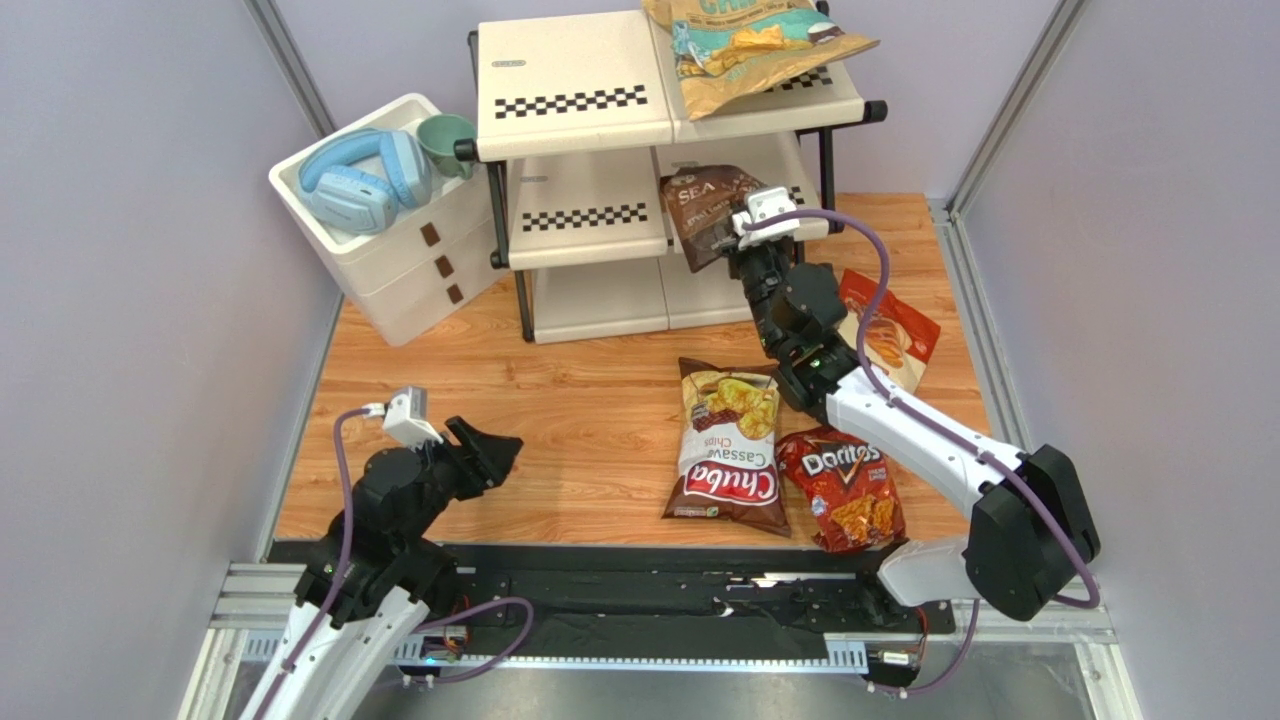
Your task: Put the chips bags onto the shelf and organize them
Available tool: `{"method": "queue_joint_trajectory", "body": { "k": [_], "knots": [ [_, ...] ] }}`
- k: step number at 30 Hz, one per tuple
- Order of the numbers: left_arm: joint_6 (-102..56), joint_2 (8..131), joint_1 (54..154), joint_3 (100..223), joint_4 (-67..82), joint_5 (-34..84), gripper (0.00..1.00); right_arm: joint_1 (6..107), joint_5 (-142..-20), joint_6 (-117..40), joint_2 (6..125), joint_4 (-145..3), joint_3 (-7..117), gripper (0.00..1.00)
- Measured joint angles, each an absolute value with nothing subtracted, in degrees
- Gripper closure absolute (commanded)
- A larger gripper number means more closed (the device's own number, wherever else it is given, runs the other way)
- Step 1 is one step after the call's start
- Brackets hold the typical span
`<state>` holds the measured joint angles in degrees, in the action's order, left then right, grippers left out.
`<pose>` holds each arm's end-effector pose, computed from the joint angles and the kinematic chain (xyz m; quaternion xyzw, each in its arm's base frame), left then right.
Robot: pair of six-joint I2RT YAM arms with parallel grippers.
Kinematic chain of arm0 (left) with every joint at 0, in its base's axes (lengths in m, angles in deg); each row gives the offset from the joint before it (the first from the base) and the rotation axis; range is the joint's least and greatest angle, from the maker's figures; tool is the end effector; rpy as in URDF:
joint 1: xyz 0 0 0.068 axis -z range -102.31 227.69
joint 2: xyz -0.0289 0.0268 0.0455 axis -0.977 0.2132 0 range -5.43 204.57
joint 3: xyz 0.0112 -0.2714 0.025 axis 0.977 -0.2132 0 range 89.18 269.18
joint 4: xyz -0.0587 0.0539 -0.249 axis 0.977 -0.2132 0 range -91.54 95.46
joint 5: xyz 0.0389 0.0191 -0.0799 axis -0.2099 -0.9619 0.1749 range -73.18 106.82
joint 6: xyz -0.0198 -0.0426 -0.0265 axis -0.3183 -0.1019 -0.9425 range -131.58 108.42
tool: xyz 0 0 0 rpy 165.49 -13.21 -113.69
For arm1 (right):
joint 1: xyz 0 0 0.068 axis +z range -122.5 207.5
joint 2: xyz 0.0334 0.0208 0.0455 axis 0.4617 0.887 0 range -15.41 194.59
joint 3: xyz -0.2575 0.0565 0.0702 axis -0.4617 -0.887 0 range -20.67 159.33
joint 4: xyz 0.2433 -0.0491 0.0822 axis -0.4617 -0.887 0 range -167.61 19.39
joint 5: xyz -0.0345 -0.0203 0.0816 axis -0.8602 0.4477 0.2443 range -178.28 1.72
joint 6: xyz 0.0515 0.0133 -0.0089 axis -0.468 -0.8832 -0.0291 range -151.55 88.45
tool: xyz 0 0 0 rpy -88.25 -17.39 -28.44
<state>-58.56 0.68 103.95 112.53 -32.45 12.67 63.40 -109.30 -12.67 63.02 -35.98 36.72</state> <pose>0.0695 -0.0314 0.2329 -0.1681 0.8049 -0.3152 0.4739 0.2679 0.1782 0.3653 -0.1525 0.6060 0.0028 0.7807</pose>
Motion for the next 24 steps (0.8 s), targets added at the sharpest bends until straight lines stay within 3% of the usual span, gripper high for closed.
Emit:
{"method": "queue_joint_trajectory", "body": {
  "k": [8, 24],
  "knots": [
    [-58.5, 0.8, 103.9, 112.5, -32.4, 13.2, 0.37, 61.4, -113.9, -18.4, 62.5, -41.7, 34.8, 1.00],
    [-58.5, 0.7, 103.9, 112.5, -32.3, 13.3, 0.37, 53.7, -106.5, -34.3, 69.7, -63.3, 51.2, 1.00]
  ]
}}
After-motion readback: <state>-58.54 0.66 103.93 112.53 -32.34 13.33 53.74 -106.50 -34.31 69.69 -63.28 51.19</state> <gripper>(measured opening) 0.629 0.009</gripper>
